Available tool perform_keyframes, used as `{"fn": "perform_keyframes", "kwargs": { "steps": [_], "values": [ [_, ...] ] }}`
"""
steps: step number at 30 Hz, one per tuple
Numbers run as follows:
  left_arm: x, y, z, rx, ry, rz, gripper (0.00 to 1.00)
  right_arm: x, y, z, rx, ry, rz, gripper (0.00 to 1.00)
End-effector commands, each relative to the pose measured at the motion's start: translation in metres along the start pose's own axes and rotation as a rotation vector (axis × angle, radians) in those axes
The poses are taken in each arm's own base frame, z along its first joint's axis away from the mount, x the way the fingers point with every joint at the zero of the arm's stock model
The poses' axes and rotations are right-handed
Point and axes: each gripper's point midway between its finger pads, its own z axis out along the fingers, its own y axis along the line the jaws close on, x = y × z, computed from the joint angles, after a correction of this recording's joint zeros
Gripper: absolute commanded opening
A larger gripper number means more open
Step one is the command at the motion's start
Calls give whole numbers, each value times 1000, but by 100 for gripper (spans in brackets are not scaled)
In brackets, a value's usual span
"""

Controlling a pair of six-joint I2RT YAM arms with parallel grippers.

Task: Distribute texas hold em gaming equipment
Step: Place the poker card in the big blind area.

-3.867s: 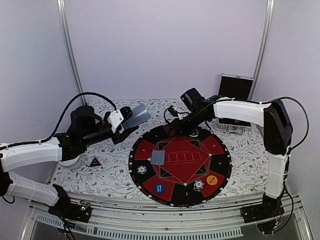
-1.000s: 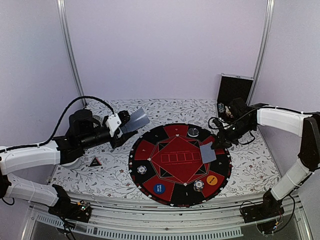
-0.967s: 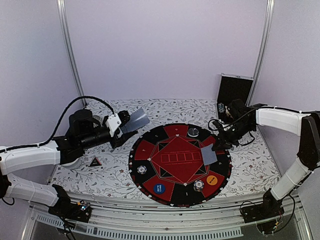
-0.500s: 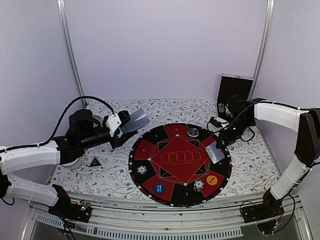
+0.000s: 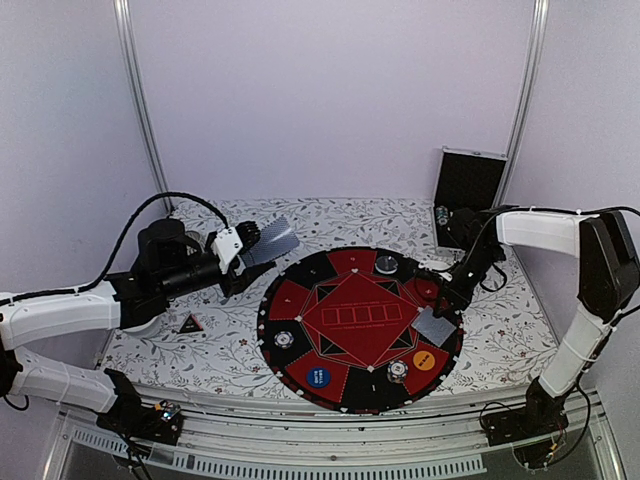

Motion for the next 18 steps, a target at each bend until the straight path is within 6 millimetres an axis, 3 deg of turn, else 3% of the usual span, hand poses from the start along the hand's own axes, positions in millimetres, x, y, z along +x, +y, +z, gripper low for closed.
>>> {"fn": "perform_keyframes", "kwargs": {
  "steps": [1, 5, 11, 13, 16, 18],
  "values": [
    [-3, 1, -2, -6, -23, 3, 57, 11, 16, 6, -76, 23, -79, 2],
    [-2, 1, -2, -11, -19, 4, 57, 18, 18, 15, -103, 43, -82, 2],
    [-1, 1, -1, -10, -16, 3, 57, 11, -8, 21, -9, 67, -75, 5],
    [-1, 2, -2, -12, -16, 6, 57, 13, -10, 24, 4, 88, -79, 16],
    [-1, 1, -1, -12, -13, 7, 57, 16, -18, 25, 60, 123, -93, 42],
    [-1, 2, -1, -13, -15, 7, 57, 10, -23, 18, 114, 111, -99, 50]
  ]
}}
